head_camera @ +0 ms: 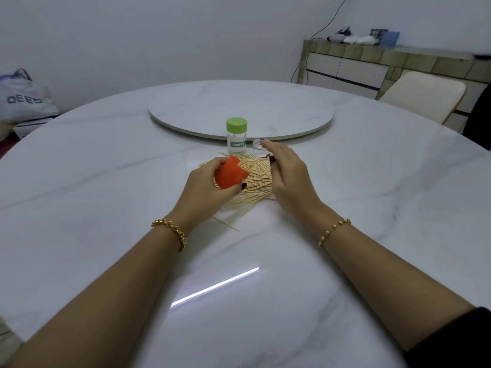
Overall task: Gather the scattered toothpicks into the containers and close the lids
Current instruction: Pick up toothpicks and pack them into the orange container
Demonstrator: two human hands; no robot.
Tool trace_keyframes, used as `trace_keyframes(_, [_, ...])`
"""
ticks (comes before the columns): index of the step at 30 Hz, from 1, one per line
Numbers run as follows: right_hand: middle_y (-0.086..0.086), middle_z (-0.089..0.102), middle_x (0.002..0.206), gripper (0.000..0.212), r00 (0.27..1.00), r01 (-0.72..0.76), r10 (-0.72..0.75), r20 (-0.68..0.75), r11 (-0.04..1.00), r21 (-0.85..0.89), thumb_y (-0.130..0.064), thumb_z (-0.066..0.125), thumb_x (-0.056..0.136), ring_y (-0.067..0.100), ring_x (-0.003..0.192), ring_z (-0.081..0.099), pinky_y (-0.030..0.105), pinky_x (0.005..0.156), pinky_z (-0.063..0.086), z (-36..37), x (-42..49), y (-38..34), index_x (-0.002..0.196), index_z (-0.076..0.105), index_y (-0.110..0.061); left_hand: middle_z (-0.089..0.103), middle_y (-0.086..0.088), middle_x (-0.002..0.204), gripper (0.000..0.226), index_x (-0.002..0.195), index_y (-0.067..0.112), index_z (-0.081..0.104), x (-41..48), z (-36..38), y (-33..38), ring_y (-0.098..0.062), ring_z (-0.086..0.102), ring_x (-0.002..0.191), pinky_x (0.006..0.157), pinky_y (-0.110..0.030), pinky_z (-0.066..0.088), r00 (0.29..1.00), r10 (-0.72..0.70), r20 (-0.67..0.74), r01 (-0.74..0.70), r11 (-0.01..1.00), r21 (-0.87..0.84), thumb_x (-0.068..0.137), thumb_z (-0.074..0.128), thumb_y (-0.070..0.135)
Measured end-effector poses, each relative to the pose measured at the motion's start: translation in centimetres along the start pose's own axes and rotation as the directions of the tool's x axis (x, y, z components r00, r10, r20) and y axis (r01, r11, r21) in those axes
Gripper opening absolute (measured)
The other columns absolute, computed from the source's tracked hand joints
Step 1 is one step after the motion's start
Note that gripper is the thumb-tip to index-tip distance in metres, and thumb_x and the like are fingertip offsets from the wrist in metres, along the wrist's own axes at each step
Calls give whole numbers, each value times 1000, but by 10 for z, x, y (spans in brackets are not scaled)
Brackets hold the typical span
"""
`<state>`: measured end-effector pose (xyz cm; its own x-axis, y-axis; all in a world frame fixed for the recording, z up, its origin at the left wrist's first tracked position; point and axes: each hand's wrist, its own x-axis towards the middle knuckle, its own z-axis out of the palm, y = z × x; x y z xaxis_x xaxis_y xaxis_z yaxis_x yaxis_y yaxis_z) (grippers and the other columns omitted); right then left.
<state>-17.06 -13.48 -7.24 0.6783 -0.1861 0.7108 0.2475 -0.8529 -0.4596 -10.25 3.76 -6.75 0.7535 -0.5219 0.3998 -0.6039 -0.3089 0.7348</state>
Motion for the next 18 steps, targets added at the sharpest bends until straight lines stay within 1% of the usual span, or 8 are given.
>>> trace_keyframes(2, [5, 52, 136, 47, 994, -65, 59, 90, 996, 66, -14, 34, 93, 13, 126, 46, 18, 105, 33, -1, -3, -7, 137, 47, -7, 59, 10, 107, 52, 124, 22, 56, 0, 0, 1, -6, 54, 97, 72, 0, 40, 1000, 2, -6, -2, 1000, -8, 77, 78, 27])
trace_keyframes(5, [1, 41, 147, 54, 968, -111, 84, 238, 989, 99, -28, 32, 96, 5, 134, 34, 7, 106, 21, 4, -7, -16, 147, 33, -9, 61, 9, 104, 47, 119, 23, 58, -1, 0, 2, -7, 56, 95, 73, -1, 41, 1000, 13, -21, -14, 1000, -25, 76, 78, 23])
trace_keyframes(6, [1, 38, 149, 57, 958, -115, 82, 274, 987, 108, -32, 30, 96, 5, 136, 31, 7, 107, 20, 6, -8, -19, 148, 30, -9, 62, 9, 103, 45, 117, 23, 59, -2, 0, 2, -7, 57, 94, 73, -2, 42, 1000, 17, -24, -18, 999, -31, 76, 77, 23])
trace_keyframes(9, [1, 38, 150, 65, 948, -92, 42, 315, 985, 146, -46, 24, 93, 7, 137, 33, 19, 111, 26, 9, -11, -27, 149, 28, -11, 63, 8, 104, 43, 115, 24, 59, -1, -1, 0, -6, 58, 95, 76, -7, 44, 1000, 14, -21, -15, 999, -46, 77, 78, 27])
trace_keyframes(12, [-1, 42, 147, 63, 956, -42, -6, 292, 986, 159, -45, 26, 93, 7, 133, 39, 23, 109, 31, 6, -10, -32, 148, 30, -14, 63, 9, 107, 48, 120, 22, 59, -1, -2, -1, -3, 59, 97, 75, -5, 45, 1000, 0, 18, 1, 998, -57, 77, 78, 28])
trace_keyframes(14, [-1, 43, 147, 58, 958, 7, -29, 287, 997, 78, -41, 28, 96, 8, 133, 38, 33, 112, 29, 6, -10, -31, 148, 30, -15, 64, 8, 107, 48, 120, 21, 59, -1, -2, 0, -2, 59, 96, 74, -5, 45, 999, -2, 44, 4, 999, -54, 77, 78, 23])
trace_keyframes(16, [-4, 32, 154, 62, 945, 37, 2, 327, 993, -113, -48, 20, 95, 6, 141, 23, 44, 118, 14, 8, -10, -26, 150, 26, -19, 63, 6, 108, 49, 121, 20, 58, -1, -2, -1, -5, 59, 95, 74, -7, 46, 999, 1, 48, 1, 999, -43, 76, 78, 21])
trace_keyframes(18, [-8, 18, 158, 70, 930, 32, 59, 363, 970, -242, -55, 8, 90, 3, 145, 8, 46, 119, 0, 10, -11, -20, 151, 21, -23, 62, 5, 111, 52, 123, 19, 56, 0, -2, -1, -10, 57, 99, 75, -9, 45, 999, -1, 50, 2, 1000, -22, 76, 78, 22])
